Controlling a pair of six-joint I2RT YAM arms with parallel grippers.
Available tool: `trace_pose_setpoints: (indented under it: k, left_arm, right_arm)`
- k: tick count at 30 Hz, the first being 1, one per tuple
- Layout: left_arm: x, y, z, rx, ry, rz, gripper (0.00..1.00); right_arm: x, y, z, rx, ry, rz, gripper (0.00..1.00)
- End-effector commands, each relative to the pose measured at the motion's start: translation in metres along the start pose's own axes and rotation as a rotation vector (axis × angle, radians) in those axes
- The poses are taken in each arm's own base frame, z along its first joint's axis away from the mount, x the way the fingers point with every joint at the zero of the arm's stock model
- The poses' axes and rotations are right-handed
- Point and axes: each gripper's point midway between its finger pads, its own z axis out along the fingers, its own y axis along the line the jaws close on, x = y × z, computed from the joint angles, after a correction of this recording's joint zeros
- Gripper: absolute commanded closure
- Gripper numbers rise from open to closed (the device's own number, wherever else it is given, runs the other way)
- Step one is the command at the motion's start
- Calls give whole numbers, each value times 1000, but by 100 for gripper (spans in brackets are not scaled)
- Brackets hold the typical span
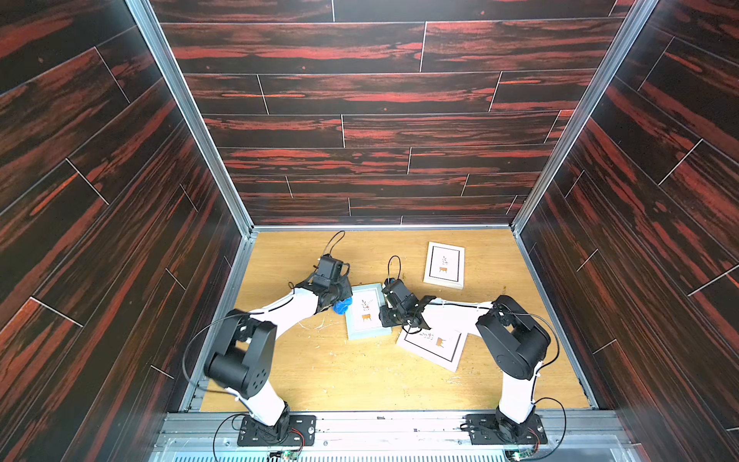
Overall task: Wipe the picture frame with a cloth
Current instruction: Wipe the dirt from the picture frame.
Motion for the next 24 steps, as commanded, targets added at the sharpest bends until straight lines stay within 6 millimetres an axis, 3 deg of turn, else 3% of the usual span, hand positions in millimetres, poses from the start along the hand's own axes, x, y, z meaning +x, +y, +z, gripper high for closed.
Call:
trace_pose_setpoints:
  k: [1, 6, 9, 14, 17, 20, 24]
  left_arm:
    - [8, -28, 13, 56, 54, 22, 100]
    - [36, -30, 46, 43, 159, 22, 100]
    - [50, -16, 58, 20, 198, 8, 100]
    - [49, 35, 43, -81, 167, -10, 100]
    - [40, 53, 32, -124, 135, -8, 100]
    - [37, 36, 41, -71, 154, -18, 100]
    - [45, -8, 67, 7, 183, -18, 100]
  right_arm:
    - [16, -4, 14, 28, 64, 2, 64]
    - [18, -4, 18, 40, 70, 10, 81]
    - [15, -11, 14, 82, 52, 35, 90]
    - [17, -26, 10, 159, 45, 57, 99]
    - [21, -19, 11, 127, 52, 48, 100]
    - [24, -5, 12, 100, 55, 24, 100]
    - [27, 11, 14, 78, 65, 12, 100]
